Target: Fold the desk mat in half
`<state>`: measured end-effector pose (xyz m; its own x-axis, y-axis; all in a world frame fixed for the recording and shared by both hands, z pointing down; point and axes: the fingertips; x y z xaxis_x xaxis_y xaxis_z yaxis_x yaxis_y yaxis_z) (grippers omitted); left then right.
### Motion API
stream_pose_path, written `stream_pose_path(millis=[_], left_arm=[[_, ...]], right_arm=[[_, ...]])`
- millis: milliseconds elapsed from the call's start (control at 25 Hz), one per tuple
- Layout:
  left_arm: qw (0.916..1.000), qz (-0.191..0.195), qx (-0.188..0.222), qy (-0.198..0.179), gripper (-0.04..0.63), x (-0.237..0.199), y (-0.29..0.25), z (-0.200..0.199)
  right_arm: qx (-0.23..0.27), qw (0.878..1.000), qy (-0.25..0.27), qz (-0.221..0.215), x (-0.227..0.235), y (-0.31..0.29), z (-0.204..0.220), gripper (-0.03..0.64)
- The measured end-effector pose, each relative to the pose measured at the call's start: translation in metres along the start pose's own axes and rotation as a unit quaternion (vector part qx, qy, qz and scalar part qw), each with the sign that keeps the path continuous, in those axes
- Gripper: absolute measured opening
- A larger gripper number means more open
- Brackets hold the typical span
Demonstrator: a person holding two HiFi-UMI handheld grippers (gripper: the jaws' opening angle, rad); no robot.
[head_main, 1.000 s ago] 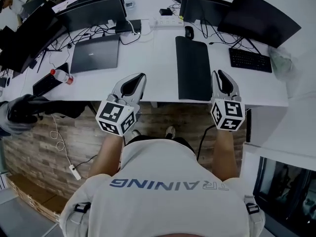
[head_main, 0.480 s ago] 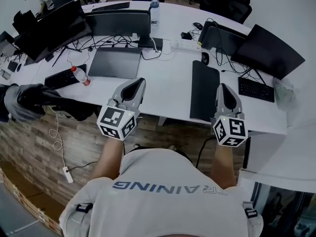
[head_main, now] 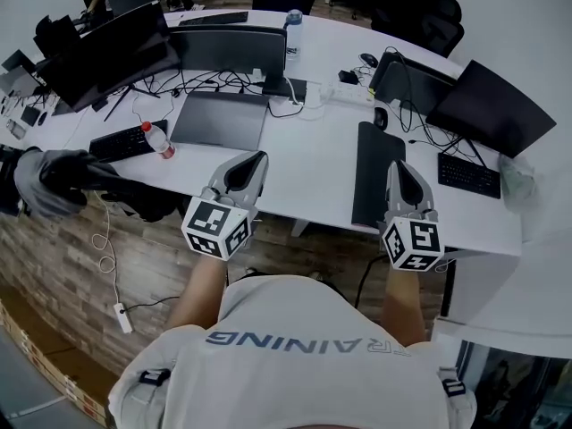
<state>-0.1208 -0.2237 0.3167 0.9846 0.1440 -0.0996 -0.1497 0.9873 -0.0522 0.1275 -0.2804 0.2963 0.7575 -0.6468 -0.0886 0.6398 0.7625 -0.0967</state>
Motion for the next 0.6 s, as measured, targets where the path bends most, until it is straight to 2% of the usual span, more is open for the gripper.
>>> stream_pose_path(millis=[600], left_arm=[[0.9998,0.010,-0.018,0.001,-0.002,0.005,-0.005,0.009]], right_arm=[[-0.012,1.000,-0.010,-0.004,0.005,-0.004,0.018,0.015]])
Point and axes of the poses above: the fingertips, and each gripper's own axes: y backward along the fingers, x to its right, z out of its underside, and after that the axes turned 11 degrees about -z, right-handed
